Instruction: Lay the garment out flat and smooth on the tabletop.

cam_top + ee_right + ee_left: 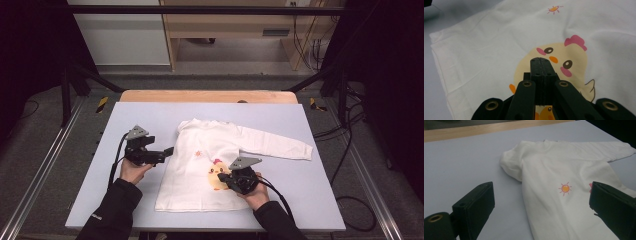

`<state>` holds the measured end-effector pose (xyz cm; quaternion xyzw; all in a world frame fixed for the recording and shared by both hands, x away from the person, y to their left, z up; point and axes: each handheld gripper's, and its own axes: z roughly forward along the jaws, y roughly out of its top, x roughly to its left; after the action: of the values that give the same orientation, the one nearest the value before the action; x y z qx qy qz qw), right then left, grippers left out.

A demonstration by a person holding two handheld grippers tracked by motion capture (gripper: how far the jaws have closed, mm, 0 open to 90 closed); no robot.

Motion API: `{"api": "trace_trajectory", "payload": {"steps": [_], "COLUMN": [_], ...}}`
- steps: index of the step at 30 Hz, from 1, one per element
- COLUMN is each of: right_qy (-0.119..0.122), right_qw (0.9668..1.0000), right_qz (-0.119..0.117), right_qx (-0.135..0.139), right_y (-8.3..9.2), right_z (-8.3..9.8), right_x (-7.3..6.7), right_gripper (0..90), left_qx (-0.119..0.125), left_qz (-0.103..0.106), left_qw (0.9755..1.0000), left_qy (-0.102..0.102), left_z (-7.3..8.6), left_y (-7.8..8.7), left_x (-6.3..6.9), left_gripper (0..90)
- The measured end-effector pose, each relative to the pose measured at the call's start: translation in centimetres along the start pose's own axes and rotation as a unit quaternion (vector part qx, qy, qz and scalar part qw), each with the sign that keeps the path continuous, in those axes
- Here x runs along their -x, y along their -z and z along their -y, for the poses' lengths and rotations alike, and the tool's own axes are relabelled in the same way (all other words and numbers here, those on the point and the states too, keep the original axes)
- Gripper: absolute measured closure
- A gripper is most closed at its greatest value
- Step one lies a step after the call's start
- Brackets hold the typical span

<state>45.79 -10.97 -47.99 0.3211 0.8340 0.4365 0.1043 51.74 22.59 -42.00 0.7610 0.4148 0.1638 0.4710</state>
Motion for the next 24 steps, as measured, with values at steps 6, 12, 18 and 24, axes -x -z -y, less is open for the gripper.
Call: {"api": "trace_trajectory", "payload": {"steps": [6, 12, 18, 24], "right_qy": [0.004, 0.01, 0.015, 0.018], "right_qw": [0.9999, 0.9997, 0.9997, 0.9998], "right_qz": [0.002, 0.006, 0.007, 0.005], "right_qx": [-0.015, -0.02, -0.017, -0.011], "right_y": [-0.7, -1.0, -1.1, -1.1], "right_z": [0.4, 0.6, 0.8, 1.0], "right_x": [-0.1, -0.2, -0.2, -0.2], "right_gripper": [90.0, 90.0, 90.0, 90.0], "left_qx": [-0.007, -0.019, -0.027, -0.045], "left_qz": [-0.001, -0.013, -0.019, -0.03], "left_qw": [1.0, 0.9997, 0.9993, 0.9984], "left_qy": [-0.004, 0.009, 0.015, 0.018], "left_z": [-1.4, -2.1, -2.4, -1.9], "left_y": [-1.8, -4.2, -6.7, -8.5], "left_x": [-0.2, -0.8, -1.3, -1.9], "left_gripper": [6.1, 6.4, 8.2, 19.0]}}
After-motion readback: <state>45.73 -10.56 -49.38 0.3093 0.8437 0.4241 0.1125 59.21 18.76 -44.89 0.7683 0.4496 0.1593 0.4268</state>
